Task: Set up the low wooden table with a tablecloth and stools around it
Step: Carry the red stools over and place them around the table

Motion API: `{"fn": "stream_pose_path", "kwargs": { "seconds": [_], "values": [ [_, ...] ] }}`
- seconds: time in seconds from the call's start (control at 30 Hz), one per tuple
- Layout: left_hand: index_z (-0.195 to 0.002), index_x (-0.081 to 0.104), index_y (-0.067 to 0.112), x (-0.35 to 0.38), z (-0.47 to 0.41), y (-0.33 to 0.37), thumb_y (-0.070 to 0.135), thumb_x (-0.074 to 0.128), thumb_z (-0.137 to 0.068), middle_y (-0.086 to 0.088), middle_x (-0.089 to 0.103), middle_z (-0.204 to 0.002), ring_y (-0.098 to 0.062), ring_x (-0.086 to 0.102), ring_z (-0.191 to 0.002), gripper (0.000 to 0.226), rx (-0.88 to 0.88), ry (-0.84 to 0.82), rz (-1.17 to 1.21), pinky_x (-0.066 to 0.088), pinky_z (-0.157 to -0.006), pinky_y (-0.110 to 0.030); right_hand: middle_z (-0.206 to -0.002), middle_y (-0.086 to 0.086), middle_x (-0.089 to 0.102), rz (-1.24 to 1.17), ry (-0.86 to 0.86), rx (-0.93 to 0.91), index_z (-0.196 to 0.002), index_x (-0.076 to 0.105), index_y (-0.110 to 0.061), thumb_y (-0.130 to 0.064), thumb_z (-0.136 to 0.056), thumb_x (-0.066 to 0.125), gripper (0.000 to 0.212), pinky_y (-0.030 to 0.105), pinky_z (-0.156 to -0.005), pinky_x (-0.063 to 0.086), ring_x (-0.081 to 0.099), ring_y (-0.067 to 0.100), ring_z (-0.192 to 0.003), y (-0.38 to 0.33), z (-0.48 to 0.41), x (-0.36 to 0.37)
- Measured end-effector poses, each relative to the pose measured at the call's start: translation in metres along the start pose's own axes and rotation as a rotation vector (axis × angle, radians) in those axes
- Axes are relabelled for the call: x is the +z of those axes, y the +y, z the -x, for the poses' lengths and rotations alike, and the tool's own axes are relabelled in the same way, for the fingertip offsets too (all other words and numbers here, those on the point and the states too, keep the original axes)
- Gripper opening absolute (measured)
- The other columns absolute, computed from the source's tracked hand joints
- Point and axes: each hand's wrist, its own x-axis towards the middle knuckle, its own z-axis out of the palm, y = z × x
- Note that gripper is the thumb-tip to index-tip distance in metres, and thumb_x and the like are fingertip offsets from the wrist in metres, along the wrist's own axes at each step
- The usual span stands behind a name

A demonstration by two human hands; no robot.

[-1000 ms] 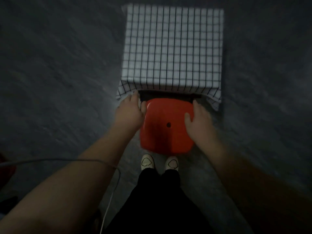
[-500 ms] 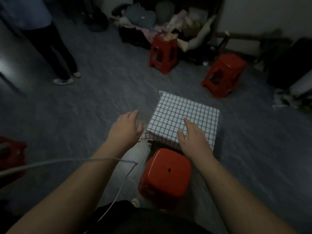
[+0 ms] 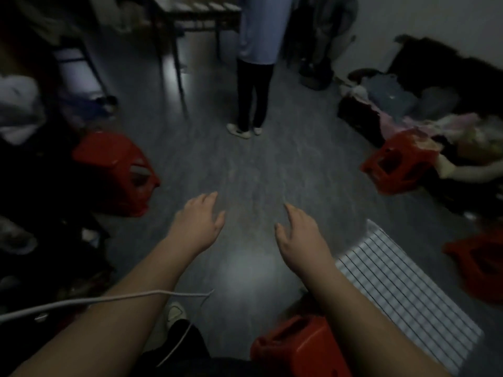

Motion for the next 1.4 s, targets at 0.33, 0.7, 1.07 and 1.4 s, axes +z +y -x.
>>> {"fn": "stream_pose_path", "kwargs": {
  "seconds": [0.33,0.7,1.07,1.4],
  "values": [
    [-0.150,0.035,0.015,-0.089,-0.106,-0.216,0.045,0.048,-0.095,-0.013,0.047,-0.145,-0.032,0.045,-0.130,0.064,-0.257,0.044,-0.059,0.041,-0.105,-0.043,-0.155,-0.002,0.036,-0.047,-0.181,-0.221,-0.153,0.028,-0.022,-0.046,-0.100,0.042,0.060,0.033,-0.112,0.030,0.030,0.017,-0.142,-0.213,-0.187,0.131],
    [-0.147,0.039,0.013,-0.129,-0.191,-0.326,0.038,0.052,-0.096,-0.016,0.048,-0.143,-0.034,0.044,-0.130,0.059,-0.453,0.114,0.083,0.035,-0.106,-0.038,-0.153,0.001,0.040,-0.054,-0.271,-0.383,-0.151,0.033,-0.022,-0.045,-0.098,0.046,0.059,0.035,-0.109,0.035,0.034,0.018,-0.140,-0.323,-0.321,0.207],
    [-0.152,0.031,0.017,-0.136,-0.372,-0.396,0.043,0.047,-0.098,-0.010,0.039,-0.152,-0.030,0.038,-0.137,0.062,-0.631,0.164,0.114,0.038,-0.109,-0.044,-0.144,0.000,0.047,-0.117,-0.370,-0.565,-0.147,0.037,-0.024,-0.041,-0.097,0.049,0.053,0.034,-0.104,0.039,0.042,0.019,-0.133,-0.367,-0.539,0.282],
    [-0.151,0.034,0.018,-0.147,-0.510,-0.468,0.038,0.052,-0.097,-0.012,0.039,-0.152,-0.033,0.040,-0.135,0.060,-0.929,0.198,0.229,0.038,-0.107,-0.042,-0.141,0.009,0.049,-0.022,-0.567,-0.754,-0.145,0.040,-0.015,-0.035,-0.097,0.050,0.053,0.040,-0.104,0.043,0.046,0.027,-0.128,-0.443,-0.741,0.339]
  ]
}}
